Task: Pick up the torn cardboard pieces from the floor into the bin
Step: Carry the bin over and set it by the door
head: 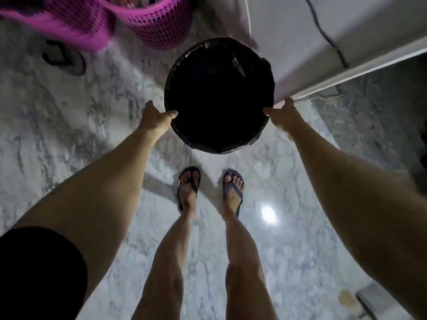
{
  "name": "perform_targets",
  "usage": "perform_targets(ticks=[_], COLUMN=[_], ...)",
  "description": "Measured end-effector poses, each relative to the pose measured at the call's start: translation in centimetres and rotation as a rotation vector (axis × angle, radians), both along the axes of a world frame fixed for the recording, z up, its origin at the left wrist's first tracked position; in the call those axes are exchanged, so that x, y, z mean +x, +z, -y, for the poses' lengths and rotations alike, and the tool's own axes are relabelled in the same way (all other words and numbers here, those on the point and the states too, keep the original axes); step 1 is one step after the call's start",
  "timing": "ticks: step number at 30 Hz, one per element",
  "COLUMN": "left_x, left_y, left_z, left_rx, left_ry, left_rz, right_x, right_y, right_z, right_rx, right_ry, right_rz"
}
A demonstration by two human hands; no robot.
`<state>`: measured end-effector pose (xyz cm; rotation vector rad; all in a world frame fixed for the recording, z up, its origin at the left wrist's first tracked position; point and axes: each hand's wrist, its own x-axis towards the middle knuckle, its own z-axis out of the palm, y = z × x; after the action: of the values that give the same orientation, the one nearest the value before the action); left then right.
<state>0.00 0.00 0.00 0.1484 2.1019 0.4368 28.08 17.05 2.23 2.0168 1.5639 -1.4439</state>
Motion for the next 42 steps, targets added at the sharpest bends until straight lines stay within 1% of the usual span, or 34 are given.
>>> perform_targets(ticks=[2, 4, 6, 10, 12, 14, 16, 17, 19, 20, 22, 26, 29, 31, 34, 40, 42], left_x=[-0.2, -0.2, -0.6, -2.0, -2.1, -2.0, -1.9, -1.7, -1.3, -1.1, -0.4, 1.1, 3.2, 4.9, 7.7, 14.1, 17.4], left_y=[-1.0, -1.5, -2.2, -2.8, -2.4, -1.7, 1.4, 1.6, 6.3, 6.5, 12.0, 18.9, 23.6, 25.9, 28.4, 32.5, 34.0], left_z=[-1.5, -2.4, -3.2, -2.7, -1.9, -1.4, -1.1, -0.8, -0.8, -0.8, -0.9, -1.3, -1.7, -1.6, -1.4, -0.4, 1.1], left_rx=[-0.002, 0.011, -0.002, -0.037, -0.003, 0.019, 0.003, -0.004, -0.007, -0.019, -0.023, 0.010, 0.067, 0.114, 0.159, 0.179, 0.174], left_ry=[-0.011, -0.006, -0.017, -0.041, 0.005, 0.068, 0.058, 0.071, 0.044, 0.057, 0.020, -0.018, -0.097, -0.159, -0.316, -0.650, -0.806], left_rz=[0.026, 0.088, 0.098, 0.156, 0.146, 0.187, 0.212, 0.228, 0.234, 0.241, 0.238, 0.232, 0.251, 0.271, 0.306, 0.370, 0.357], right_x=[-0.5, -0.8, -1.3, -0.7, -0.2, 0.0, 0.6, 0.7, 1.3, 1.5, 2.6, 5.6, 8.7, 11.3, 14.9, 20.2, 21.8], right_y=[-1.5, -2.6, -3.4, -4.0, -3.5, -2.4, 0.5, 0.4, 4.7, 5.0, 10.1, 16.9, 22.4, 25.7, 29.9, 35.0, 36.2], right_z=[-0.9, -0.9, -1.1, -1.2, -0.8, -0.5, -0.2, 0.1, 0.4, 0.4, 0.6, 1.7, 4.4, 7.4, 12.8, 26.2, 31.6], right_rx=[0.013, -0.055, -0.129, -0.133, -0.124, -0.131, -0.157, -0.173, -0.188, -0.193, -0.208, -0.213, -0.157, -0.111, -0.045, 0.087, 0.102], right_ry=[-0.070, -0.101, -0.082, -0.168, -0.242, -0.279, -0.285, -0.283, -0.288, -0.290, -0.290, -0.285, -0.369, -0.477, -0.648, -1.000, -1.108], right_rz=[-0.019, -0.029, -0.020, -0.019, -0.053, -0.084, -0.100, -0.094, -0.099, -0.097, -0.128, -0.151, -0.170, -0.170, -0.173, -0.173, -0.189])
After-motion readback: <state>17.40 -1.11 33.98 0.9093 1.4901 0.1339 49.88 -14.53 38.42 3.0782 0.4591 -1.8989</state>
